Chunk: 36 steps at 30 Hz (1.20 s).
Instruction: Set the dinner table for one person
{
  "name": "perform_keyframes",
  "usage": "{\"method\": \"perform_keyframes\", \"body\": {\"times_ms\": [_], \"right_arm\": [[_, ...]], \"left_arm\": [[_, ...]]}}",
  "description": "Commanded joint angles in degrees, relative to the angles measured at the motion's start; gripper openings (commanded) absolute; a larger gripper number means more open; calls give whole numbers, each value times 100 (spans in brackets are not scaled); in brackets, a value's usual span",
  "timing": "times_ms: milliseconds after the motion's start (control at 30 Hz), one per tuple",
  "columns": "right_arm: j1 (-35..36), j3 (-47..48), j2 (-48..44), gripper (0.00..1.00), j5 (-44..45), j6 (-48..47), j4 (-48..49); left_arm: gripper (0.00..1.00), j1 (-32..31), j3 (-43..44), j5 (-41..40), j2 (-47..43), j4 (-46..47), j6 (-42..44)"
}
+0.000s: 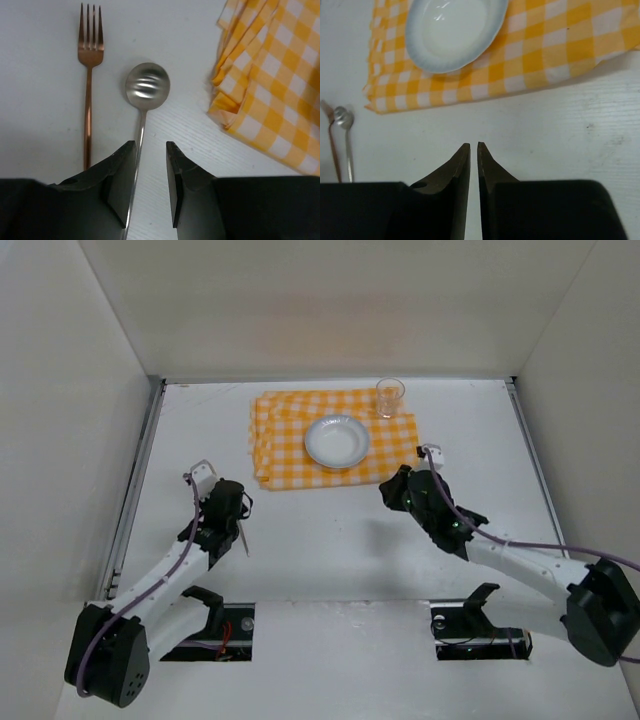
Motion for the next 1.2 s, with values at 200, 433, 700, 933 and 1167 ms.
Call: {"method": "perform_keyframes", "body": {"times_ms": [200,433,700,933,1167], "right_arm": [[547,-560,-958,27,448,-227,513],[503,-860,-1046,29,369,-297,900],[547,-895,-1098,32,387,-306,979],[477,-1062,-1484,50,536,-254,988],[-190,-1343,-2530,62,949,53,795]], "left_arm": [[30,-179,145,97,723,-704,-241],[31,-452,154,150,1180,-749,-355],[21,-434,172,220,1575,-582,-355],[2,-487,136,255,1296,-503,-294],[1,-1303,1488,290,415,-1118,-223]]}}
